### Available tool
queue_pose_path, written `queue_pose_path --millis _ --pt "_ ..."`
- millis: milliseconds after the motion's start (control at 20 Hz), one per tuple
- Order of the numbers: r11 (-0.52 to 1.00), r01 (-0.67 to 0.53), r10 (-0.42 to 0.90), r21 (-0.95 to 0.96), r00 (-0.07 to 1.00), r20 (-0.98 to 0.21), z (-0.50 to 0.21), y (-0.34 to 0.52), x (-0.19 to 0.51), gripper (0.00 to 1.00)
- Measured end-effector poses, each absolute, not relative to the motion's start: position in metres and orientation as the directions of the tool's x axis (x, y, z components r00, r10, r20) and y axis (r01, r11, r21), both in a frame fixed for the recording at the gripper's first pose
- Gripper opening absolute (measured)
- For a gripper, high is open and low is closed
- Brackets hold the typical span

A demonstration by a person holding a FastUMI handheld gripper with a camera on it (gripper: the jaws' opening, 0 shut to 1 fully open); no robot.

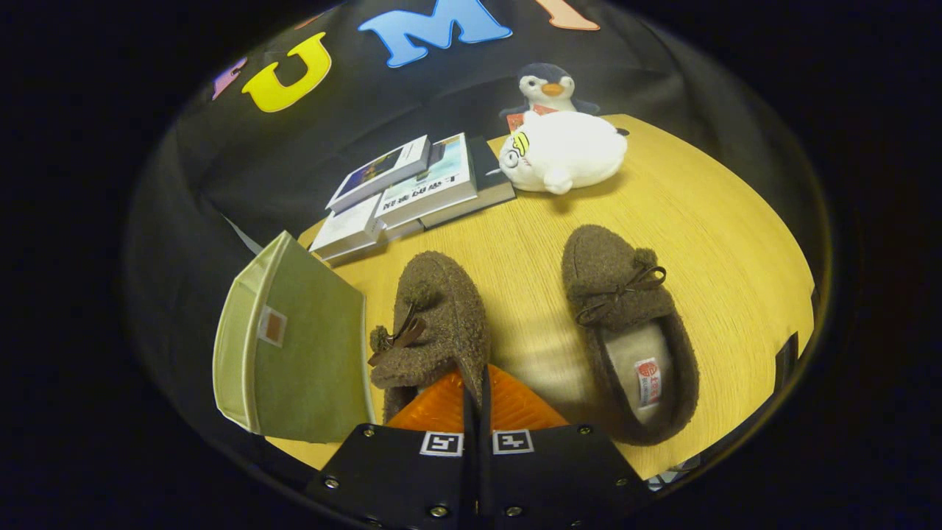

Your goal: Open the storage box then place both shoes into the box .Put the left shoe in first, then the right shoe, with the right side of both shoes facing outward in a uniform manner.

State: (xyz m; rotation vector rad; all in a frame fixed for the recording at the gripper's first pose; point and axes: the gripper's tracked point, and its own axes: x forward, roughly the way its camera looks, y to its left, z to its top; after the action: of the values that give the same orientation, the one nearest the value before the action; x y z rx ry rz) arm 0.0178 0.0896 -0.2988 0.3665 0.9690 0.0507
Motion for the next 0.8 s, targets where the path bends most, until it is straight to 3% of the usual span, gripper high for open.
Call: queue_pose_path --millis 450,800 --pt "0.898 0.082 0.278 0.432 0.655 -0.703 -0.202 0.147 0.04 0.0" --pt "0.882 0.028 0.332 0.471 0.673 -0.662 -0.167 0.217 0.054 0.0"
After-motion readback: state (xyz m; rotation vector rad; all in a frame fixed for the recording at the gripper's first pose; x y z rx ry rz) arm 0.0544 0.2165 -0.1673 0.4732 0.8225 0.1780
